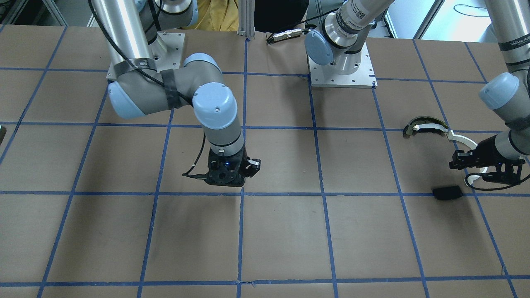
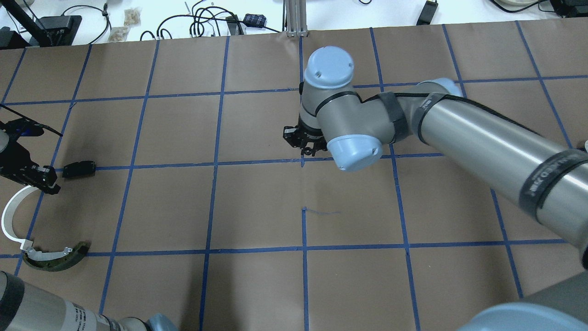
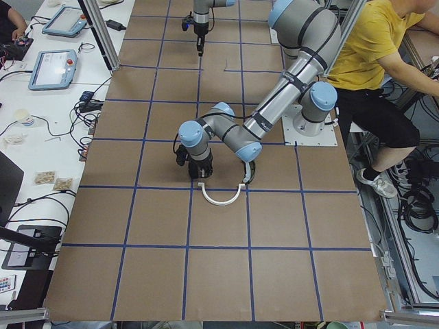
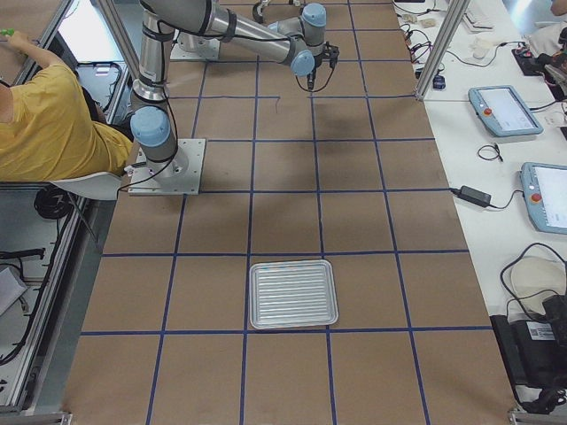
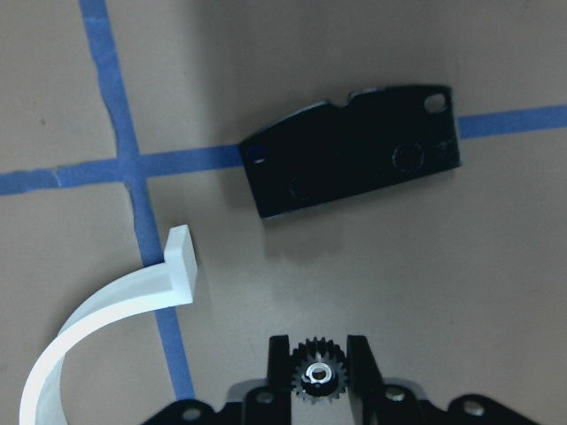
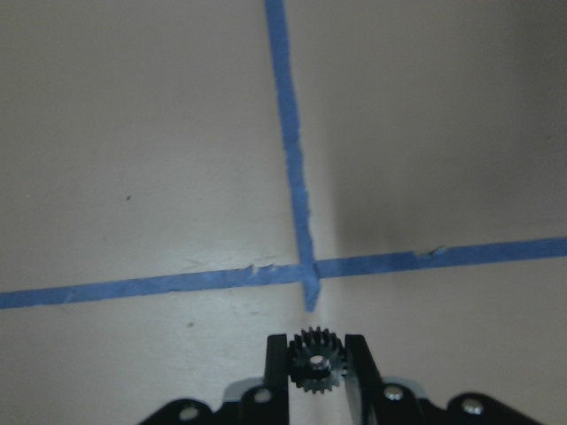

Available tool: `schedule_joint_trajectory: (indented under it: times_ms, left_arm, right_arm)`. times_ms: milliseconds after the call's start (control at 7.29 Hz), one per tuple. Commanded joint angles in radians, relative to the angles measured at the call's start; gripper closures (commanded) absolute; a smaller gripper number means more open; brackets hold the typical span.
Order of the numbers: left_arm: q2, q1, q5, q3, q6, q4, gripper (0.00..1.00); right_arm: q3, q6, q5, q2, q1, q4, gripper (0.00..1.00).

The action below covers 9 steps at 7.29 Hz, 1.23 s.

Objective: Place bearing gear from tray to pile

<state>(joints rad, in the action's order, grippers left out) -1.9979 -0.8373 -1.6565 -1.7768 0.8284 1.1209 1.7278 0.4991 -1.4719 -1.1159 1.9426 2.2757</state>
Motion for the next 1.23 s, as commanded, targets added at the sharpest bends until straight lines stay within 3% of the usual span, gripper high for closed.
schedule_joint_trajectory:
  times_ms: [0,274,411,549,823,1097]
  left_arm:
    - [-0.002,0.001,-0.009,-0.018,0.000,-0.001,1.00]
    - [-0.002,0.001,-0.012,-0.021,-0.003,0.008,0.08]
    - [-0.002,0.001,-0.012,-0.021,-0.006,0.016,0.00]
    - [0.005,0.001,-0.011,-0.020,-0.015,0.064,0.00]
    - [0.037,-0.046,0.004,-0.001,-0.078,0.074,0.00]
    - [0.086,-0.252,0.018,0.058,-0.188,0.069,0.00]
  right_arm:
    - [-0.001,0.064,0.001,0.042,0.068,0.048,0.57]
    - [0.024,0.034,-0.007,0.036,0.040,0.035,0.00]
    - [0.010,-0.038,-0.004,0.009,0.004,0.025,0.00]
    - [-0.022,-0.124,-0.004,-0.051,-0.078,-0.063,0.00]
    - [-0.129,-0.383,-0.014,-0.201,-0.262,-0.364,0.00]
    - [-0.314,-0.467,-0.033,-0.306,-0.384,-0.738,0.00]
